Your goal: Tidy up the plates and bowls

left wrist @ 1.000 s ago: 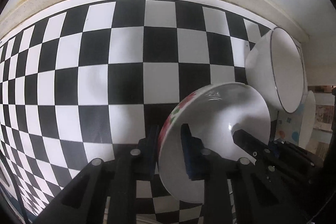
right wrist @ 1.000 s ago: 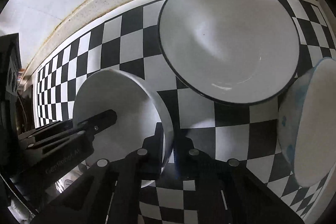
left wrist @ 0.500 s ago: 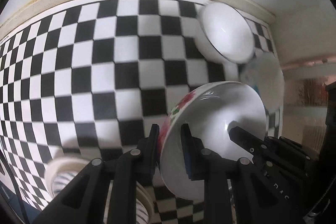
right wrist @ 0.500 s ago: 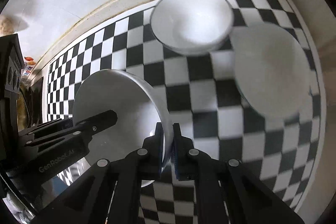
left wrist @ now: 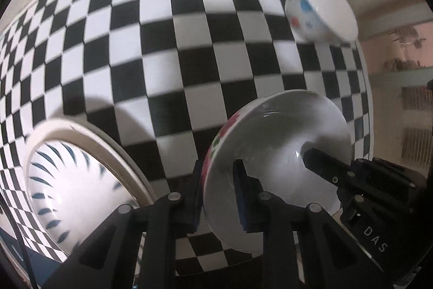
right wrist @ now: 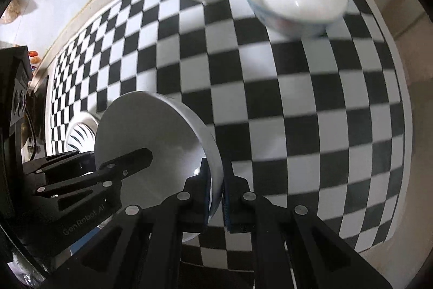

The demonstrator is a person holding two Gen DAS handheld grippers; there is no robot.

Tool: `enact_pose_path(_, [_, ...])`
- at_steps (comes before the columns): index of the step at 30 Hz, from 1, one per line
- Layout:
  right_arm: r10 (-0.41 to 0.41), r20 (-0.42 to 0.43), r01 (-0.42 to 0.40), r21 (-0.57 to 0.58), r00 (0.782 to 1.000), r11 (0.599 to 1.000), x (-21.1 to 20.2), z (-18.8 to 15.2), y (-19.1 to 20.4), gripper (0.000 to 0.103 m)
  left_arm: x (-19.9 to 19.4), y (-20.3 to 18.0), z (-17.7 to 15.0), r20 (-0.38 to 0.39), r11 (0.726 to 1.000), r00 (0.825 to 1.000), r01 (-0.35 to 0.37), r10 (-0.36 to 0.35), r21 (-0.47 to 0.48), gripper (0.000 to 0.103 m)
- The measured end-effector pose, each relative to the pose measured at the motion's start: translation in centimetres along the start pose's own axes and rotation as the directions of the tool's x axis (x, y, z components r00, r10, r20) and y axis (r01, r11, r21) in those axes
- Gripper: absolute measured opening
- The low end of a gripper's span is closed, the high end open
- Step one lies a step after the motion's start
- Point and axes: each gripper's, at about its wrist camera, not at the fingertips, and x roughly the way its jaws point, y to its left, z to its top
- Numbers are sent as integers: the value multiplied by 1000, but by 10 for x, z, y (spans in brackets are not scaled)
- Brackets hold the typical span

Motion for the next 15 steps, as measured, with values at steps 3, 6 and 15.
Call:
enact_pose_path(3, [2, -18, -2, 18, 1000, 1000, 10, -11, -10, 9, 12, -4, -4, -21, 1000, 1000, -5, 6, 8, 18])
enact_pose_path(6, [1, -22, 0, 30, 1000, 1000, 17, -15, -17, 9, 21, -8, -4, -32, 1000, 999, -19, 19, 16, 18])
enact_pose_path(15, [-1, -42, 3, 35, 999, 999, 25, -15, -20, 9, 41, -18, 1, -55, 999, 998, -34, 35, 17, 18])
